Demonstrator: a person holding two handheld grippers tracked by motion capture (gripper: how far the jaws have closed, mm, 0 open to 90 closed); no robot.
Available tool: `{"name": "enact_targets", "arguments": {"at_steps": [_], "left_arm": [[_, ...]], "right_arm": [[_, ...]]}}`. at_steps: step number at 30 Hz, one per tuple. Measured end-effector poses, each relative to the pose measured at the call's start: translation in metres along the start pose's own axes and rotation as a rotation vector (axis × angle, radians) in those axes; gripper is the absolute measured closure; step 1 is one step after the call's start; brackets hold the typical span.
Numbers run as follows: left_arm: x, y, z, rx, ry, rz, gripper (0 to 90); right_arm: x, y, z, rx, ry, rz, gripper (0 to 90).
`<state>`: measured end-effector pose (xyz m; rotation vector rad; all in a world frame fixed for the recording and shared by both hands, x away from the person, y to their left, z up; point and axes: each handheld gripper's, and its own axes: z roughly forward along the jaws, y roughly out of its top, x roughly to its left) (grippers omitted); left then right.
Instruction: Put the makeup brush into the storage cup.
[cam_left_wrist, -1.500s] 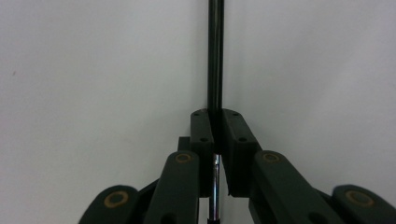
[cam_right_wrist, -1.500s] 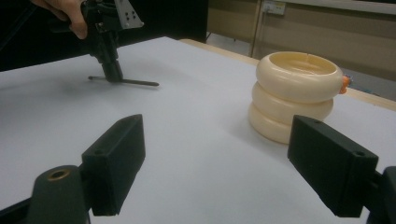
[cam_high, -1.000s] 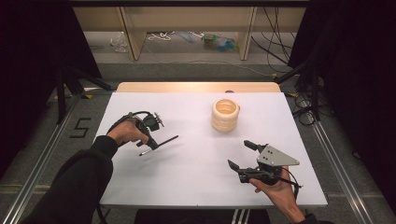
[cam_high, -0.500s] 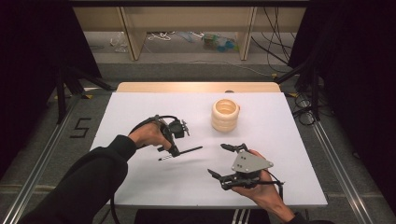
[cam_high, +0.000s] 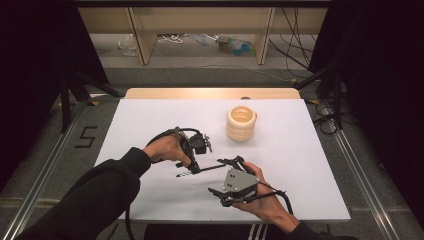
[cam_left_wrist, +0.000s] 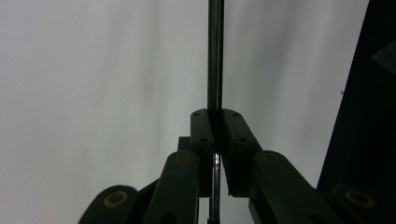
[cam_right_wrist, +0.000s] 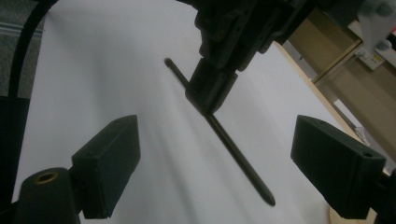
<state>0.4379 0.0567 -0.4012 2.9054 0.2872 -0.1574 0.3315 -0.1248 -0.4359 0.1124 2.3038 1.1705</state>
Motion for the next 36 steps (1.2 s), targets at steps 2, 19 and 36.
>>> {"name": "enact_targets", "arguments": {"at_steps": [2, 19, 36], "left_arm": [[-0.003, 0.002, -0.001, -0.007, -0.008, 0.009, 83.7], [-0.016, 0.005, -0.004, 0.038, -0.029, 0.028, 83.6], [-0.021, 0.012, -0.009, 0.039, -0.022, 0.046, 83.6]], "right_arm": [[0.002, 0.003, 0.004, 0.017, -0.008, -0.04, 16.9], [0.007, 0.006, 0.021, 0.157, -0.05, -0.333, 36.1], [0.014, 0.01, 0.027, 0.224, -0.125, -0.499, 55.5]]}}
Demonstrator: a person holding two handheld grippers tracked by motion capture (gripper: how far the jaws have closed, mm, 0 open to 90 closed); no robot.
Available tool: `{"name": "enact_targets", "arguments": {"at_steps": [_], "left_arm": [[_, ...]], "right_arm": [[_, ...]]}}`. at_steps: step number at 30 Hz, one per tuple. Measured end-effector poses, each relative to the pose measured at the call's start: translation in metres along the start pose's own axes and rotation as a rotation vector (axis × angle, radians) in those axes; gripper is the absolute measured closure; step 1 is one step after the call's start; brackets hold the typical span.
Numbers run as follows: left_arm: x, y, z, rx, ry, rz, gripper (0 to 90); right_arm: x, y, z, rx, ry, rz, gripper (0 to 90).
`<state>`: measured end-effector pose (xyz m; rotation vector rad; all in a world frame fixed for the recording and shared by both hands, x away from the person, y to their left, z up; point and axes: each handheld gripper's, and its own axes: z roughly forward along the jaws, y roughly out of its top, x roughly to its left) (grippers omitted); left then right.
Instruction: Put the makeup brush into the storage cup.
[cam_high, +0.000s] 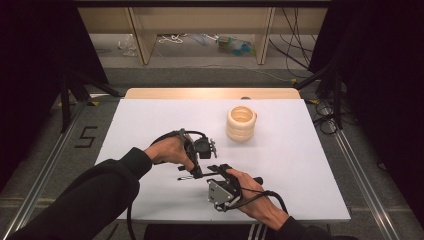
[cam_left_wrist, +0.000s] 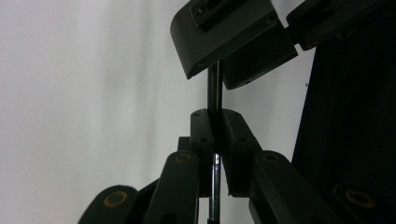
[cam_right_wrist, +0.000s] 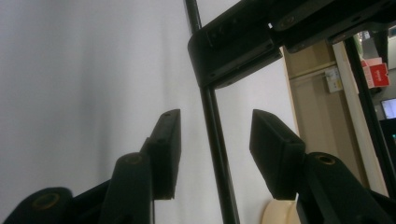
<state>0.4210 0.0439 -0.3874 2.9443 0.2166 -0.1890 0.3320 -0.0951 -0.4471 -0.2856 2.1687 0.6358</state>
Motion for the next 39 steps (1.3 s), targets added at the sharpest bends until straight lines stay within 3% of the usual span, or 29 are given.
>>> {"name": "enact_targets", "arguments": {"at_steps": [1, 4, 5, 7, 8, 9, 11, 13, 15, 16, 18, 23, 25, 27, 29, 30, 33, 34, 35, 38, 39], "left_arm": [[0.0, 0.0, 0.0, 0.0, -0.001, -0.001, 83.6], [0.0, 0.001, 0.0, -0.001, 0.005, -0.003, 83.6], [-0.001, 0.001, -0.001, -0.004, 0.005, -0.006, 83.6], [-0.001, 0.001, -0.001, -0.002, 0.005, 0.0, 83.6], [-0.001, 0.002, -0.002, -0.004, 0.006, 0.0, 83.6], [-0.002, 0.001, -0.002, -0.004, 0.003, -0.001, 83.6], [-0.002, 0.001, -0.002, -0.003, 0.002, -0.004, 83.6], [-0.001, 0.001, -0.002, -0.002, 0.005, -0.001, 83.6], [-0.001, 0.001, -0.002, 0.002, -0.001, -0.007, 83.6], [-0.001, 0.001, -0.002, 0.004, 0.002, -0.004, 83.6], [-0.002, 0.002, -0.002, 0.003, 0.001, -0.009, 83.6], [-0.003, 0.003, -0.001, 0.004, -0.01, -0.011, 83.6], [-0.003, 0.003, -0.001, 0.003, -0.009, -0.009, 83.6], [-0.003, 0.004, -0.001, 0.002, -0.01, -0.009, 83.5], [-0.003, 0.004, -0.001, 0.003, -0.015, -0.007, 83.6], [-0.002, 0.004, -0.001, 0.003, -0.013, -0.006, 83.6], [-0.003, 0.004, -0.001, 0.007, -0.015, -0.002, 83.6], [-0.003, 0.004, -0.001, 0.008, -0.015, -0.001, 83.5], [-0.003, 0.004, -0.001, 0.009, -0.016, -0.001, 83.5], [-0.002, 0.004, 0.0, 0.009, -0.018, -0.005, 83.4], [-0.002, 0.004, 0.0, 0.008, -0.021, -0.009, 83.1]], "right_arm": [[0.002, 0.001, 0.0, 0.004, 0.013, 0.019, 56.2], [0.003, 0.002, 0.0, 0.02, 0.014, 0.012, 58.8], [0.004, 0.003, -0.001, 0.031, -0.007, 0.007, 59.9], [0.003, 0.004, -0.001, 0.034, 0.002, -0.016, 61.9], [0.006, 0.005, 0.0, 0.039, 0.002, 0.023, 62.6], [0.002, 0.005, 0.001, 0.017, -0.011, -0.044, 63.3], [0.003, 0.006, 0.002, 0.028, -0.015, -0.031, 65.4], [0.002, 0.007, 0.002, 0.013, -0.017, -0.065, 66.9], [0.006, 0.009, 0.001, 0.033, -0.019, -0.014, 68.5], [0.003, 0.009, 0.002, 0.018, -0.019, -0.065, 69.2], [0.002, 0.009, 0.003, 0.02, -0.012, -0.106, 70.8], [0.006, 0.01, 0.003, 0.039, -0.026, -0.089, 73.8], [0.003, 0.011, 0.003, 0.035, -0.022, -0.137, 74.8], [0.005, 0.011, 0.003, 0.047, -0.027, -0.122, 76.3], [0.004, 0.012, 0.004, 0.039, -0.008, -0.143, 78.0], [0.006, 0.011, 0.003, 0.052, -0.013, -0.12, 78.7], [0.007, 0.012, 0.003, 0.057, -0.016, -0.121, 82.1], [0.005, 0.012, 0.004, 0.048, -0.005, -0.158, 83.0], [0.007, 0.011, 0.005, 0.046, 0.013, -0.146, 83.4], [0.01, 0.012, 0.003, 0.082, 0.005, -0.119, 83.6], [0.006, 0.012, 0.006, 0.04, 0.002, -0.178, 83.6]]}}
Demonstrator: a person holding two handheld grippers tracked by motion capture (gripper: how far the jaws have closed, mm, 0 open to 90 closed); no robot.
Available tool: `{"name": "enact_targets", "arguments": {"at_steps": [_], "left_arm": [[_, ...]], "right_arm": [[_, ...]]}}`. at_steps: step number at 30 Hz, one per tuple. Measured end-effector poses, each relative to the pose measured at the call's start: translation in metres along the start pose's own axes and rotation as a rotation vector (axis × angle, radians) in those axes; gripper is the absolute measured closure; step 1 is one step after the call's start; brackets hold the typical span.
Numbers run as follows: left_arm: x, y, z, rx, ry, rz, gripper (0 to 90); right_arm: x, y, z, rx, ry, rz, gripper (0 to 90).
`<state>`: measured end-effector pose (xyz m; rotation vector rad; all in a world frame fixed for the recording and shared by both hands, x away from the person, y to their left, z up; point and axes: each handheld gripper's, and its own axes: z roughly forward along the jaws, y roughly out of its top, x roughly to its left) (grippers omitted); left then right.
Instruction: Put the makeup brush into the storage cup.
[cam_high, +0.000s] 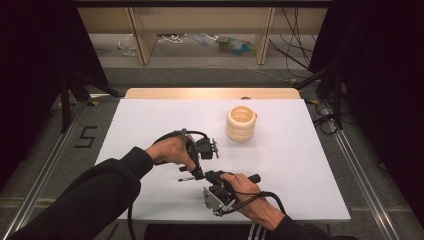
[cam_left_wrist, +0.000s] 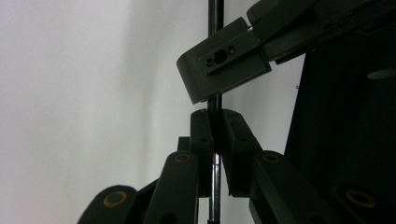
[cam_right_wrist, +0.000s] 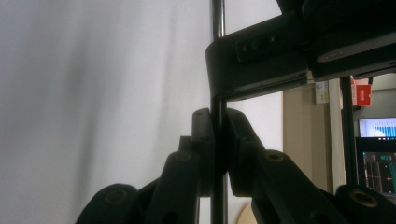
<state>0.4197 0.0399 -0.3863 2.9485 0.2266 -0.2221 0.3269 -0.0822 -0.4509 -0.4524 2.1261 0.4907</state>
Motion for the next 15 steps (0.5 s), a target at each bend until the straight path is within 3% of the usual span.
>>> {"name": "enact_targets", "arguments": {"at_steps": [3, 5, 6, 7, 8, 9, 10, 11, 13, 14, 15], "left_arm": [[0.001, 0.0, 0.001, -0.003, 0.005, 0.001, 77.4], [0.0, -0.001, -0.001, -0.02, 0.036, 0.001, 69.8], [0.0, -0.002, -0.002, -0.031, 0.036, 0.007, 68.3], [-0.001, -0.004, -0.004, -0.041, 0.028, 0.006, 66.6], [-0.001, -0.005, -0.005, -0.058, 0.041, 0.01, 64.4], [0.0, -0.006, -0.008, -0.071, 0.074, 0.016, 59.5], [0.0, -0.007, -0.009, -0.088, 0.084, 0.01, 54.8], [0.0, -0.01, -0.012, -0.107, 0.093, 0.005, 53.5], [0.002, -0.014, -0.015, -0.155, 0.112, 0.009, 48.1], [0.002, -0.016, -0.017, -0.183, 0.124, -0.006, 45.6], [0.001, -0.018, -0.019, -0.208, 0.137, -0.011, 43.9]], "right_arm": [[0.0, -0.002, 0.0, -0.002, 0.013, 0.015, 83.7], [0.004, -0.002, -0.003, 0.049, 0.02, 0.101, 83.7], [0.0, -0.005, -0.001, 0.016, 0.03, 0.066, 83.7], [0.0, -0.005, -0.003, 0.028, 0.061, 0.109, 83.8], [0.0, -0.006, -0.004, 0.035, 0.026, 0.115, 83.7], [-0.003, -0.008, -0.003, 0.01, 0.019, 0.1, 83.7], [-0.004, -0.009, -0.003, 0.012, 0.018, 0.125, 83.8], [-0.006, -0.012, -0.002, -0.009, 0.03, 0.108, 83.8], [-0.007, -0.016, -0.004, -0.006, 0.047, 0.2, 83.7], [-0.009, -0.018, -0.004, -0.017, 0.05, 0.197, 83.7], [-0.011, -0.02, -0.005, -0.023, 0.051, 0.227, 83.7]]}}
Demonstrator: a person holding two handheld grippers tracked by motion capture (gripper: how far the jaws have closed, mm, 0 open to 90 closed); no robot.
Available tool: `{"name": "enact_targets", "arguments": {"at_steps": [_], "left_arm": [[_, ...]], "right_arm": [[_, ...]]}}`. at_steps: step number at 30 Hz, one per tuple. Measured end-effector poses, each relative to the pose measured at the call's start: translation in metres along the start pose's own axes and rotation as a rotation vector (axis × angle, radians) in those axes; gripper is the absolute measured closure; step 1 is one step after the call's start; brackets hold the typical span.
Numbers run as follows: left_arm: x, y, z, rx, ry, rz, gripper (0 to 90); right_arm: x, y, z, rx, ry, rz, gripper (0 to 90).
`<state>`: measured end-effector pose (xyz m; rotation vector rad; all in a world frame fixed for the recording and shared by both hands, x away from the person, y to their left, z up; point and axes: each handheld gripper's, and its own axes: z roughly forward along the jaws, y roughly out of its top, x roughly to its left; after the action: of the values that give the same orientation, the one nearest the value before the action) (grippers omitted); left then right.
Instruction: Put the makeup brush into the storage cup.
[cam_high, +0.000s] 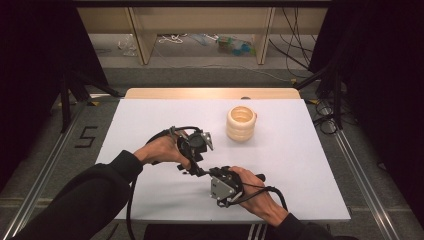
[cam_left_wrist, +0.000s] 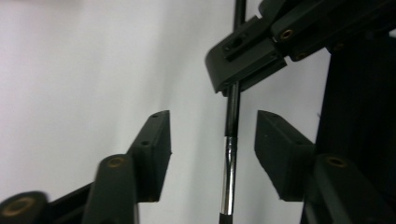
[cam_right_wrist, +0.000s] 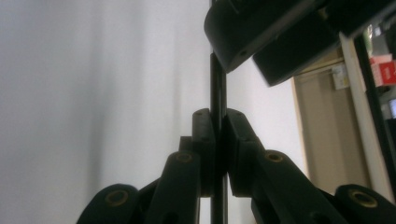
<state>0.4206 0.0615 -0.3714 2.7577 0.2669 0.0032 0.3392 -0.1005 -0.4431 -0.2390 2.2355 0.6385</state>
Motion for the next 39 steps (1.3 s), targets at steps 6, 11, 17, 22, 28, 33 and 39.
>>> {"name": "enact_targets", "arguments": {"at_steps": [6, 11, 17, 22, 28, 33, 39], "left_arm": [[-0.005, -0.013, -0.01, -0.278, 0.085, -0.071, 31.0], [-0.011, -0.025, -0.022, -0.475, 0.163, -0.107, 24.8], [-0.015, -0.044, -0.025, -0.646, 0.225, -0.189, 21.0], [-0.016, -0.063, -0.024, -0.769, 0.242, -0.278, 19.6], [-0.023, -0.081, -0.013, -0.847, 0.275, -0.318, 18.0], [-0.028, -0.088, -0.006, -0.916, 0.284, -0.349, 18.9], [-0.035, -0.09, 0.001, -0.948, 0.291, -0.359, 19.4]], "right_arm": [[-0.014, -0.017, -0.003, -0.064, 0.066, 0.179, 83.7], [-0.019, -0.027, -0.005, -0.135, 0.111, 0.377, 83.8], [-0.027, -0.039, -0.009, -0.214, 0.134, 0.544, 83.7], [-0.03, -0.044, -0.012, -0.258, 0.139, 0.63, 83.7], [-0.032, -0.05, -0.012, -0.289, 0.14, 0.721, 83.7], [-0.034, -0.054, -0.013, -0.309, 0.129, 0.771, 83.7], [-0.033, -0.052, -0.013, -0.338, 0.132, 0.792, 83.7]]}}
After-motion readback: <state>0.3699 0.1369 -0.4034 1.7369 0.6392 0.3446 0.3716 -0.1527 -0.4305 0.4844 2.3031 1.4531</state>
